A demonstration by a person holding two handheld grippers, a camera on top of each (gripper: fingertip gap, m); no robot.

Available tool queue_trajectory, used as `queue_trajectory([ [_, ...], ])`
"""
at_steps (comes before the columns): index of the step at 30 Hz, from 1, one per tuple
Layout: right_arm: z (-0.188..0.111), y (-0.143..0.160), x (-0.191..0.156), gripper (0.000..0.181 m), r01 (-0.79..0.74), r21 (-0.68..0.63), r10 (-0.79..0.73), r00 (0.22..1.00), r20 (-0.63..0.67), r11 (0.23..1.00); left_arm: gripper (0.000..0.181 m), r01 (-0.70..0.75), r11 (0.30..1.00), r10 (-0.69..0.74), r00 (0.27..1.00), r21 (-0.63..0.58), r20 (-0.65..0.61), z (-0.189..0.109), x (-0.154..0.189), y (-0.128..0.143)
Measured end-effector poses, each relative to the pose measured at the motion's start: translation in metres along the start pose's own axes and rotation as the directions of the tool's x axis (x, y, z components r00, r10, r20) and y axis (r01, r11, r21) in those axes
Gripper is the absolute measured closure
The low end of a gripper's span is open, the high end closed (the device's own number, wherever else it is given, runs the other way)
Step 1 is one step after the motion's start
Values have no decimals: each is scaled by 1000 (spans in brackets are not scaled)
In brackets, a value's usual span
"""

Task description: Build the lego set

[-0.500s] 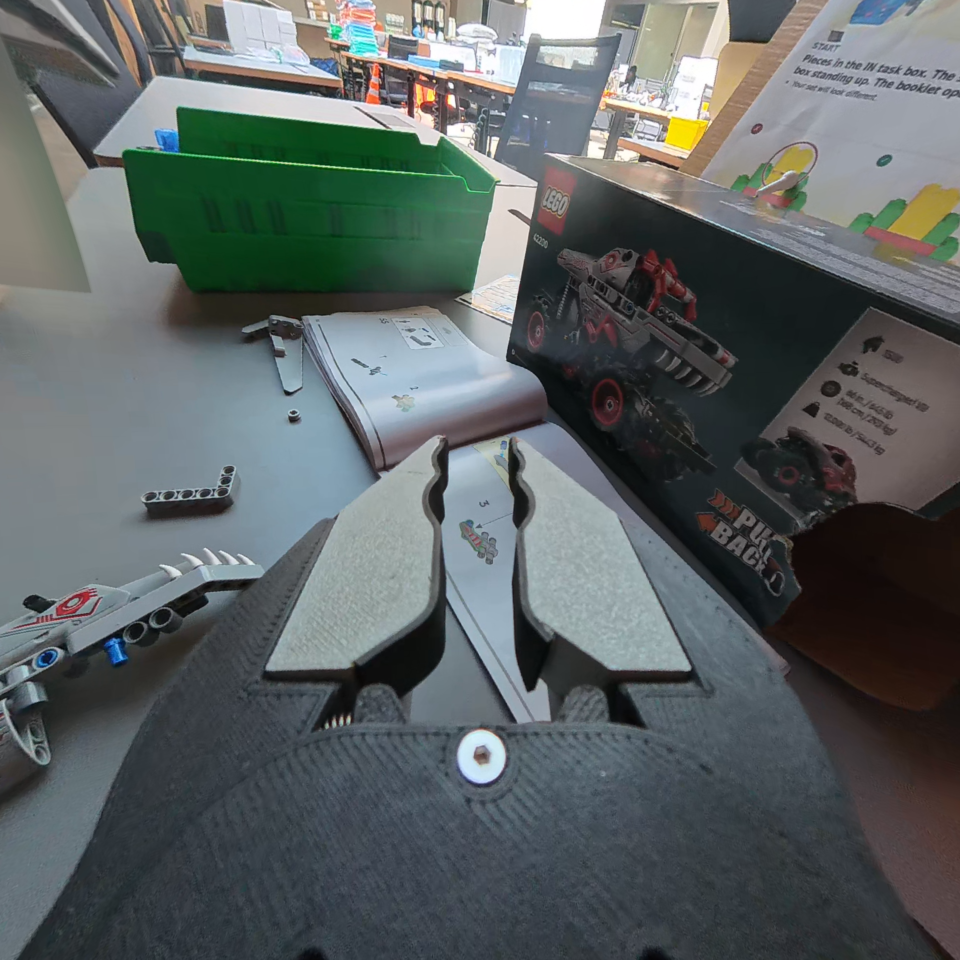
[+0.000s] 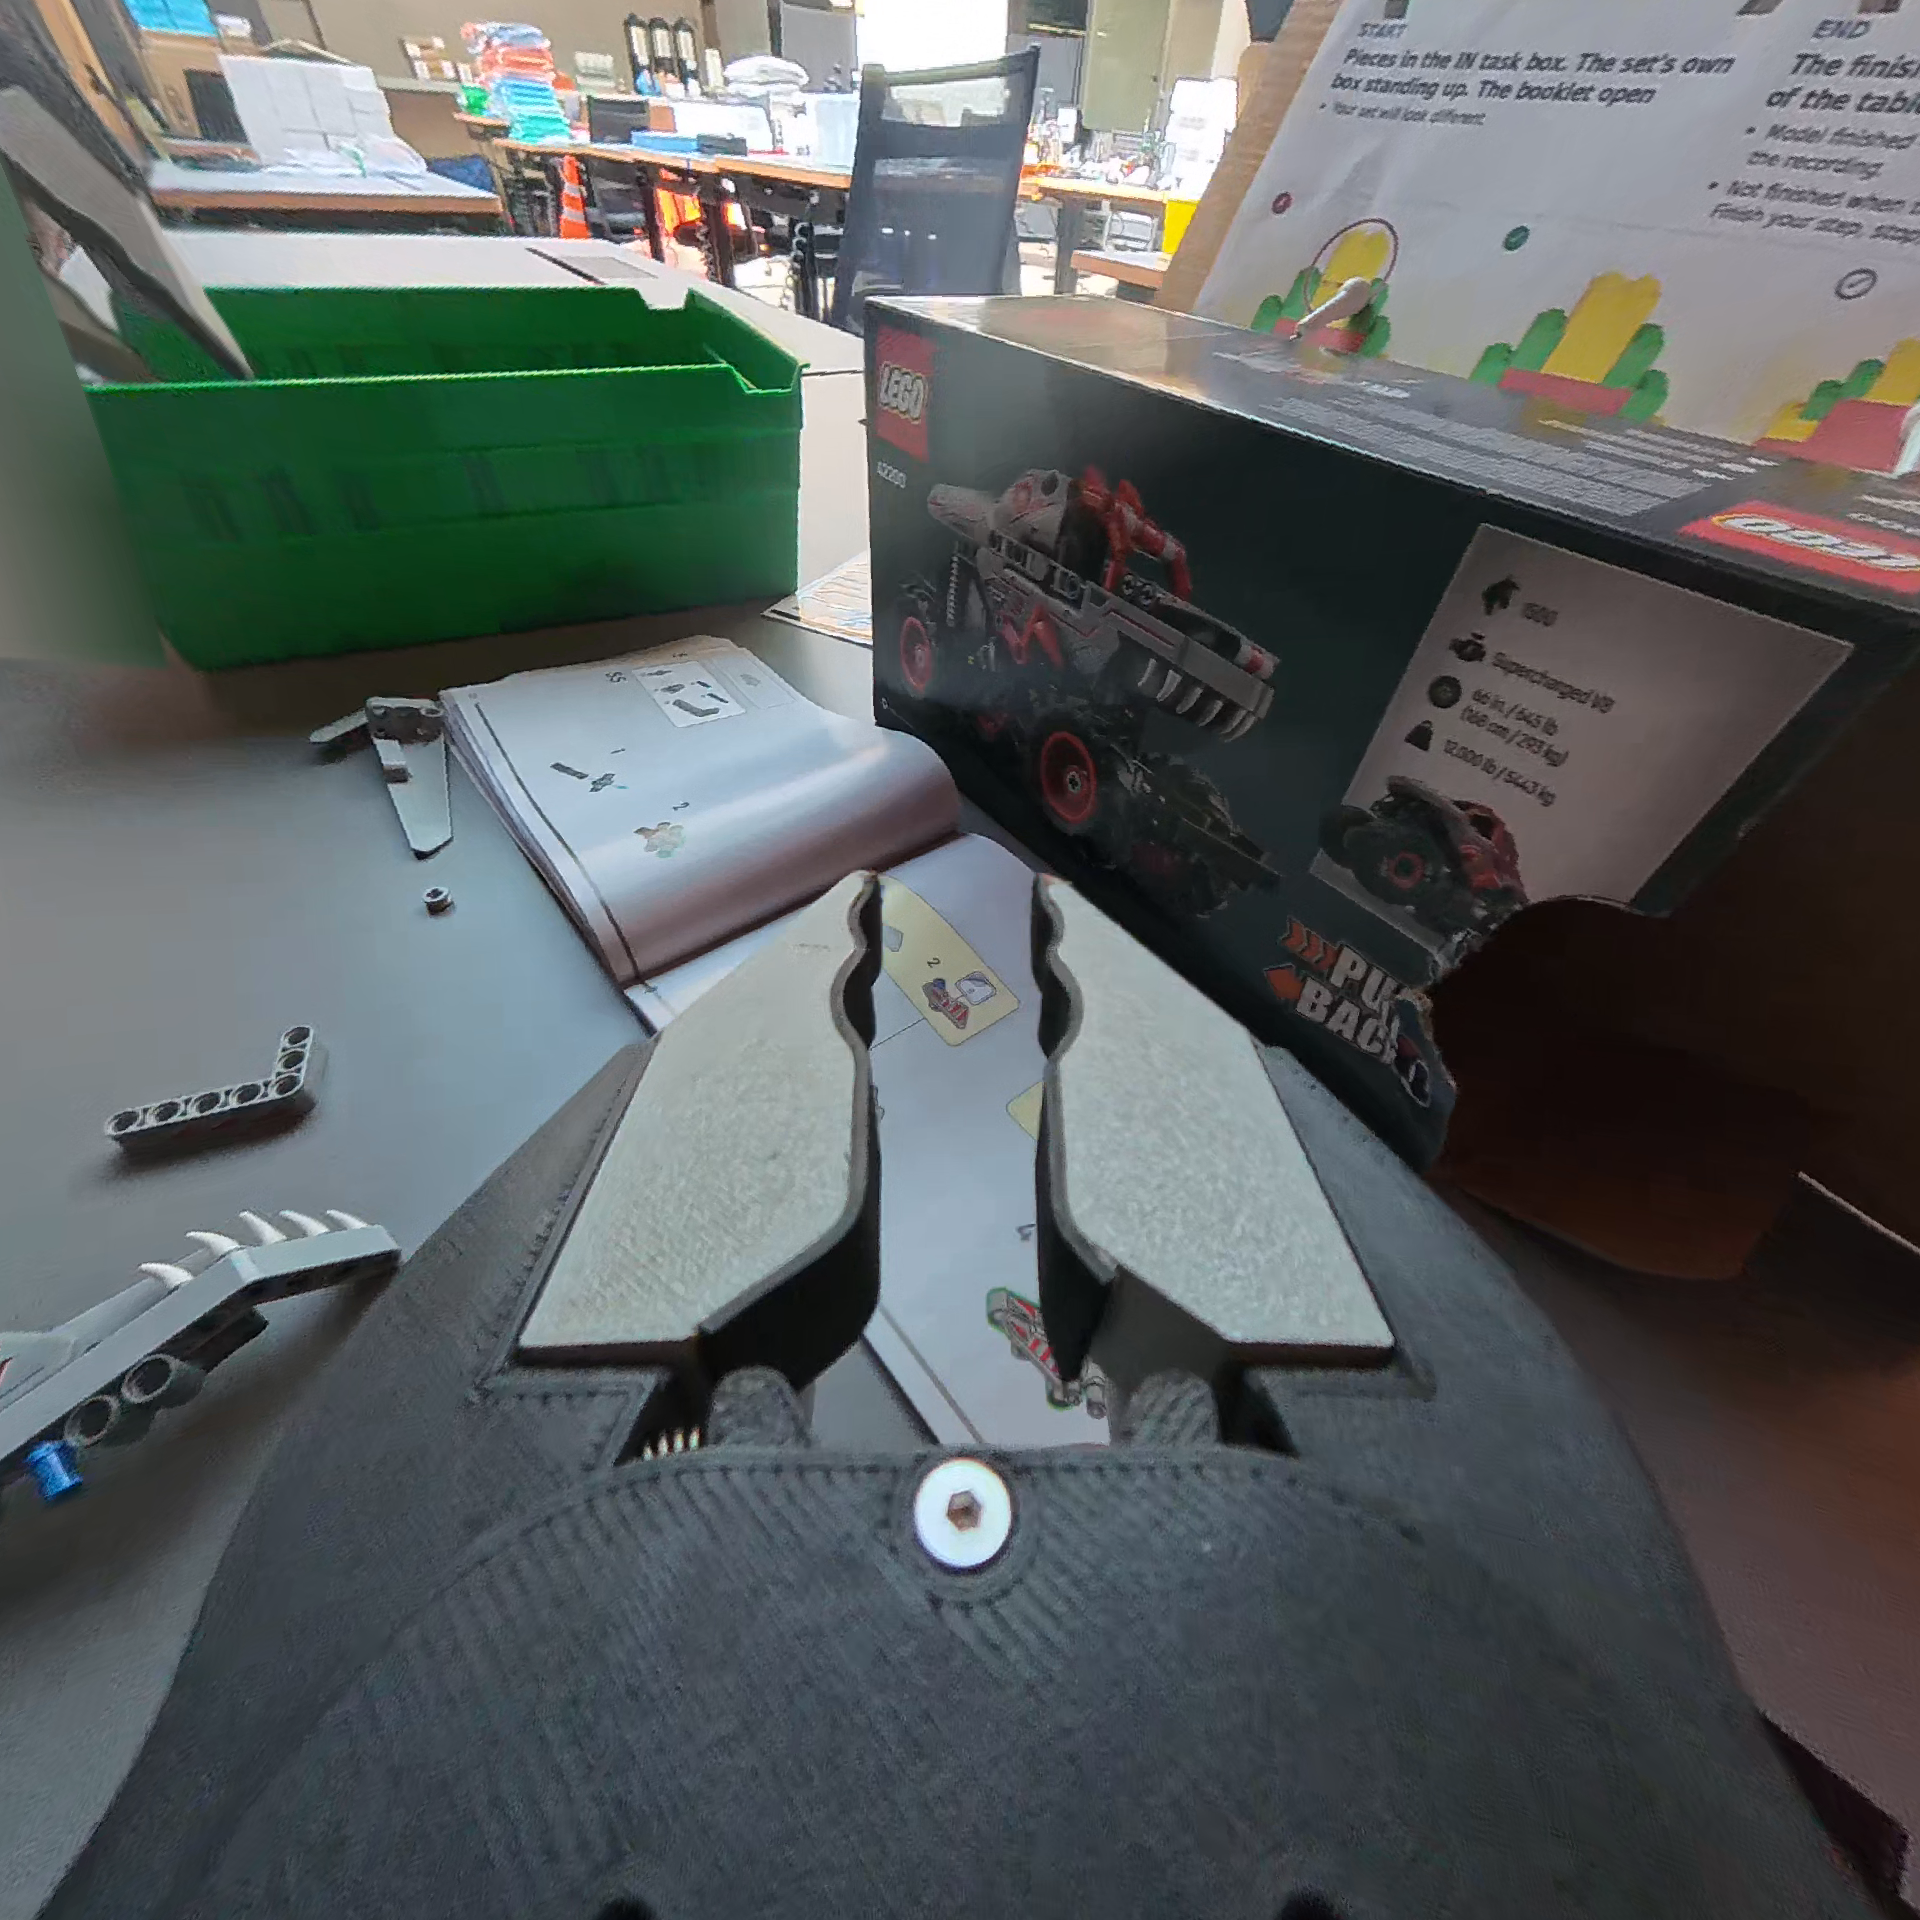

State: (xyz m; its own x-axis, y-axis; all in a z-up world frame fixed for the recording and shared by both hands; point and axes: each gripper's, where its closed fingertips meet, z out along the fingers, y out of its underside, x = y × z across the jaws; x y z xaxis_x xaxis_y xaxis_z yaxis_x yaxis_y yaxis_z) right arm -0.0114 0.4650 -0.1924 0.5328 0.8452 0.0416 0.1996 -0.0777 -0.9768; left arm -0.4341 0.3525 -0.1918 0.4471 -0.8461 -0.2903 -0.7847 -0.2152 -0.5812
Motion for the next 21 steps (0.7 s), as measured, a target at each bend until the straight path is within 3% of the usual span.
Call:
queue_trajectory([
  [1, 0, 0, 1, 156, -1, 1, 1, 1000, -6, 1000, 162, 52, 998, -52, 999, 46, -1, 2, -6, -11],
  [4, 0, 0, 0, 156, 17, 2, -17, 1000, -16, 1000, 164, 127, 991, -125, 991, 42, -49, 19, -6, -28],
  [9, -1, 2, -11, 158, 66, -18, -66, 998, 4, 998, 156, 82, 978, -105, 988, -190, -114, 64, 10, -14],
  [13, -2, 2, -20, 158, 85, -16, -84, 996, 41, 996, 154, 141, 949, -187, 972, -281, -144, 92, 17, -4],
  [16, -3, 1, -23, 159, 78, -5, -77, 995, 65, 997, 152, 213, 938, -256, 958, -275, -128, 96, 10, -6],
  [21, -4, -1, -23, 160, 54, 8, -54, 995, 85, 999, 152, 186, 937, -223, 970, -297, -95, 95, 4, 0],
])
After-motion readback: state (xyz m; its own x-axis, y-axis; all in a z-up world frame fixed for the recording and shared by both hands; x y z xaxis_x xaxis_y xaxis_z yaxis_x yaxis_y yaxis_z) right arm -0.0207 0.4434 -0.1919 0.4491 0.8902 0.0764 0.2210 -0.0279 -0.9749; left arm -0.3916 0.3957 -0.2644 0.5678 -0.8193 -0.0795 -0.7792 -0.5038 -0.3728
